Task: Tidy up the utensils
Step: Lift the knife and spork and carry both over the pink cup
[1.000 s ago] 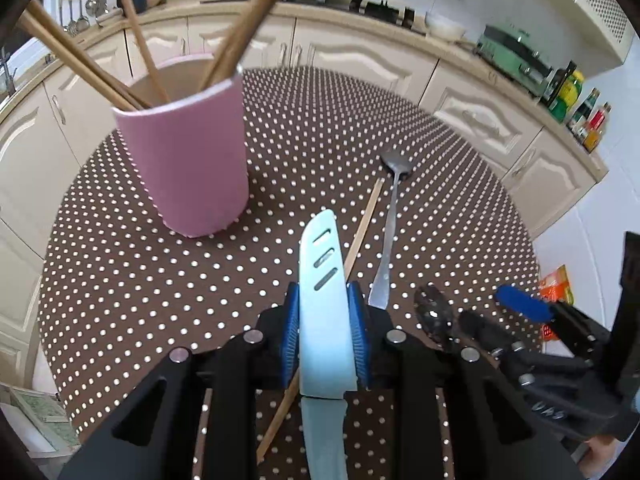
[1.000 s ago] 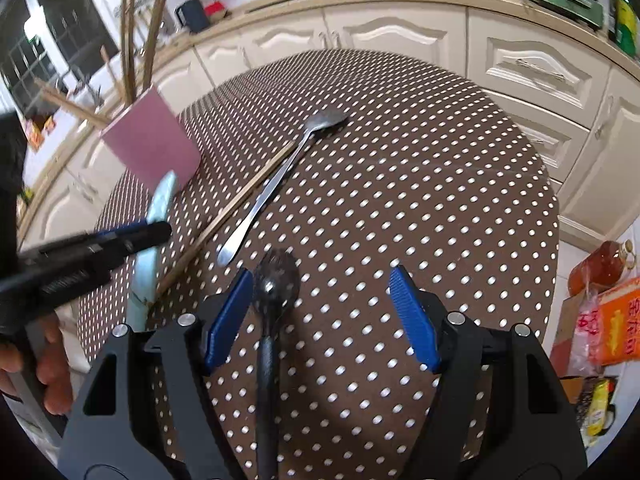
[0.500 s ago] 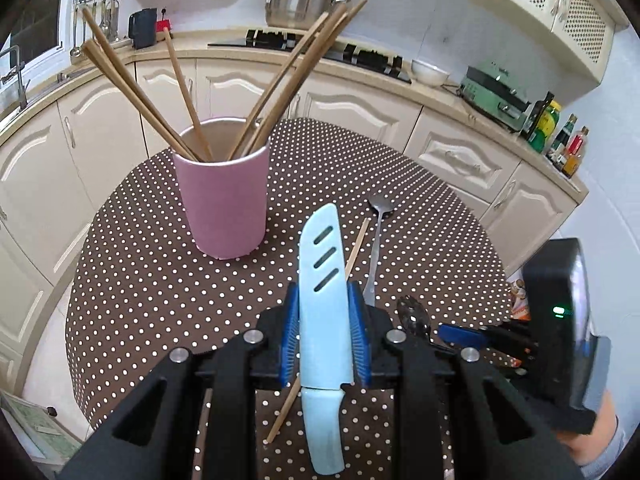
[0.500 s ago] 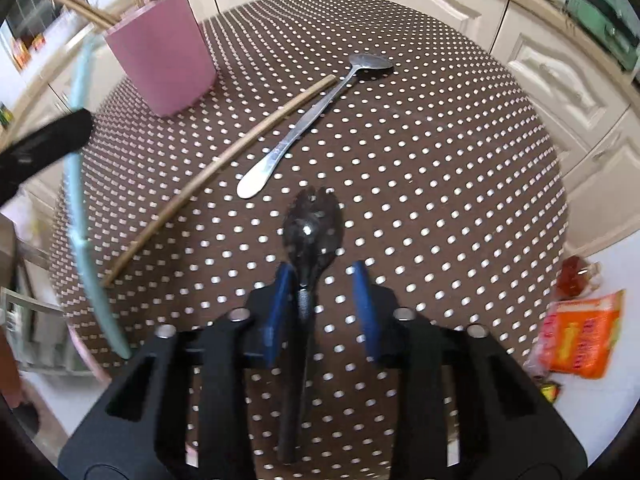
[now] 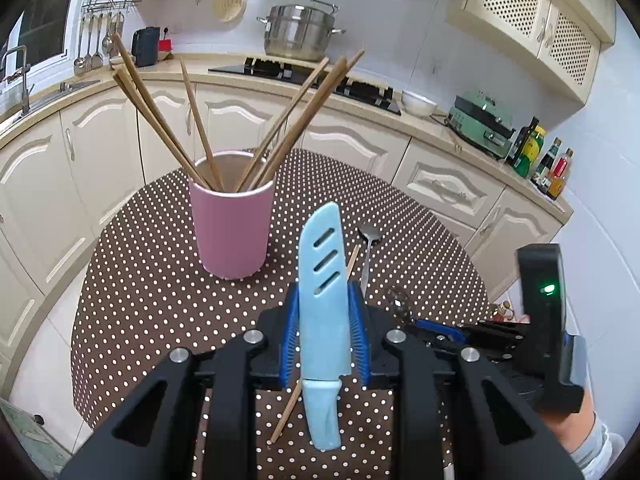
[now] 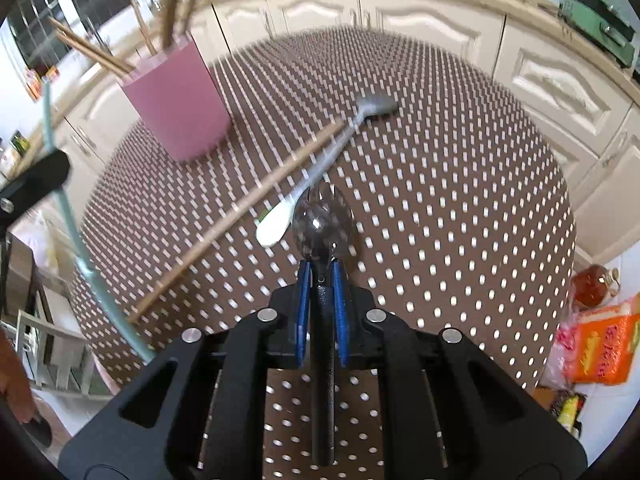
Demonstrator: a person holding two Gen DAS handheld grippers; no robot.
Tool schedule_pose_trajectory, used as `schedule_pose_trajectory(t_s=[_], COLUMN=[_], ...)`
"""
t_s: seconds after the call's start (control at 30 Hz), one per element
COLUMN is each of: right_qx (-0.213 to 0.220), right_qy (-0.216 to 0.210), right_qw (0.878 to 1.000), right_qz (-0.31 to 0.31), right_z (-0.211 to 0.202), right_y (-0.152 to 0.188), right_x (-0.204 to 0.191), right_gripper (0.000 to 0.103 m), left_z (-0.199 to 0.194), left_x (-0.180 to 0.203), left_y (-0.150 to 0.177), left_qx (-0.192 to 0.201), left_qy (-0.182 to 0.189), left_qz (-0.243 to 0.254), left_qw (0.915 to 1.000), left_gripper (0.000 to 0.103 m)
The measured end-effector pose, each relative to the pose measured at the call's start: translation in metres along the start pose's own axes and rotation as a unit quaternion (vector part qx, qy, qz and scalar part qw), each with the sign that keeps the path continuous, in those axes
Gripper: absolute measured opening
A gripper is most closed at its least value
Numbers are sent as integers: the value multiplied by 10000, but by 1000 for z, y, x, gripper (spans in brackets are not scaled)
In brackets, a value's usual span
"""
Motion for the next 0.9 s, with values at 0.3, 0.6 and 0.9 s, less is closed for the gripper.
schedule_pose_trajectory(t_s=[0.3,0.6,0.9], right_qx=[1089,2092,2817], right_qy=[-642,-1281,-1692], right_qw=[9915,9689,9443], right_qz=[290,310,-190], right_z=[-42,-71,-89], right_y=[-25,-59,-99], right_x=[-6,-16,-63], right_gripper=[12,12,12], left_z=[-10,-24,-48], left_x=[0,-8,-21], left_y=[-13,-32,-69], left_qx=[217,468,930], left_qy=[80,144,33], left_qz=[25,-59,-67], left_qw=[9997,9988,9956], left_gripper=[24,24,24])
Point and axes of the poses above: each gripper's, at about its wrist camera, not at the fingertips, and z roughly the way its jaws point, x to its right, y to its underside, the point moved 2 cm from there along z, roughly the way its jaws point, and after that the axes turned 2 degrees about x, right-handed, at the moved point
